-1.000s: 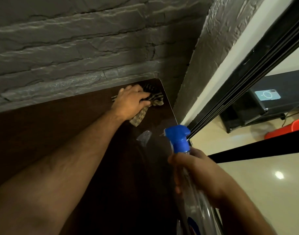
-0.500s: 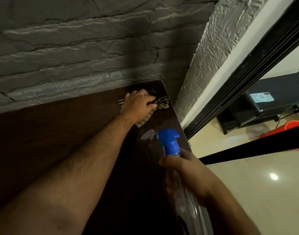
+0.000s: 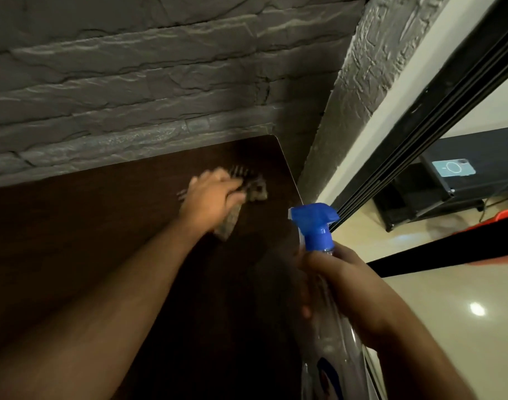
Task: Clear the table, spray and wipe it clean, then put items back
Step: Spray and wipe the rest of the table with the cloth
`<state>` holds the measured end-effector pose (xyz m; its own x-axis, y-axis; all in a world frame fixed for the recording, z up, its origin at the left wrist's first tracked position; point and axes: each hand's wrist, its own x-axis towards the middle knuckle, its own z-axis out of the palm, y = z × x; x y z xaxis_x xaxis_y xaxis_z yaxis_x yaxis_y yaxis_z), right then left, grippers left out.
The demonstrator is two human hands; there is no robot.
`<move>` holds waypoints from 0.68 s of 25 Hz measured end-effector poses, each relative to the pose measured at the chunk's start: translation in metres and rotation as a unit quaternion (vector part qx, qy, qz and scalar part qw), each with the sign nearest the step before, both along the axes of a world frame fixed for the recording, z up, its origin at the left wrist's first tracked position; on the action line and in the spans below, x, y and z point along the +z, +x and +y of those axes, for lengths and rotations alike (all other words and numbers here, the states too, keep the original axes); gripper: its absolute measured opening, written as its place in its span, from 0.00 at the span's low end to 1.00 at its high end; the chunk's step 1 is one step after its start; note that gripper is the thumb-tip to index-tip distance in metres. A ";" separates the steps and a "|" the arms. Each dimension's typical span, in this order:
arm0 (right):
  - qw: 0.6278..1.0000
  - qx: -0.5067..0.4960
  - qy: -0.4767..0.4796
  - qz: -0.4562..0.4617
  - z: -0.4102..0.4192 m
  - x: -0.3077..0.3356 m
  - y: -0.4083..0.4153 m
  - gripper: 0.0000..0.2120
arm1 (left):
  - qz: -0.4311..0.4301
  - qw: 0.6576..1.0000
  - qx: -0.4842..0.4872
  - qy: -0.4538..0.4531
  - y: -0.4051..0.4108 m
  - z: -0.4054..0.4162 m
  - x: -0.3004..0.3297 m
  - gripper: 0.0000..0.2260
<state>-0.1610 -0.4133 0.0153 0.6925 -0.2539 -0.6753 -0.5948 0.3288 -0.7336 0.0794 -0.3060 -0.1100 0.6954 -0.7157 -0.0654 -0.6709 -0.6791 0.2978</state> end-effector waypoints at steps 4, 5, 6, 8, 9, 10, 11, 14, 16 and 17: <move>1.000 -0.011 0.024 -0.013 0.003 -0.005 -0.003 0.24 | 0.008 1.000 0.009 -0.012 -0.051 -0.054 0.017 0.15; 0.999 -0.008 0.030 -0.014 0.004 -0.005 -0.004 0.26 | 0.003 0.999 -0.054 -0.008 -0.084 -0.042 0.015 0.14; 0.999 -0.003 0.033 -0.013 0.003 -0.004 -0.005 0.27 | 0.001 0.994 -0.105 -0.007 -0.100 -0.022 0.011 0.14; 0.999 -0.002 0.035 -0.008 -0.002 -0.002 -0.012 0.28 | 0.016 0.997 -0.077 0.007 -0.077 0.003 0.009 0.16; 0.999 -0.001 0.033 -0.008 -0.005 -0.003 -0.015 0.27 | 0.007 1.000 -0.022 0.009 -0.051 0.000 0.005 0.18; 1.000 0.000 0.029 -0.006 -0.007 -0.005 -0.018 0.26 | -0.006 0.999 0.032 0.009 -0.025 -0.010 0.002 0.18; 1.000 0.002 0.025 -0.004 -0.008 -0.007 -0.020 0.24 | -0.016 0.998 0.067 0.010 -0.009 -0.027 0.004 0.17; 1.000 -0.002 0.027 -0.006 -0.008 -0.008 -0.026 0.23 | -0.008 1.000 0.012 -0.008 -0.039 -0.089 0.010 0.15; 1.000 -0.010 0.026 -0.007 -0.008 -0.010 -0.029 0.22 | -0.001 0.996 -0.093 -0.002 -0.082 -0.086 0.013 0.15; 1.000 -0.009 0.027 -0.004 -0.007 -0.009 -0.031 0.19 | -0.001 0.991 -0.137 -0.005 -0.090 -0.066 0.009 0.16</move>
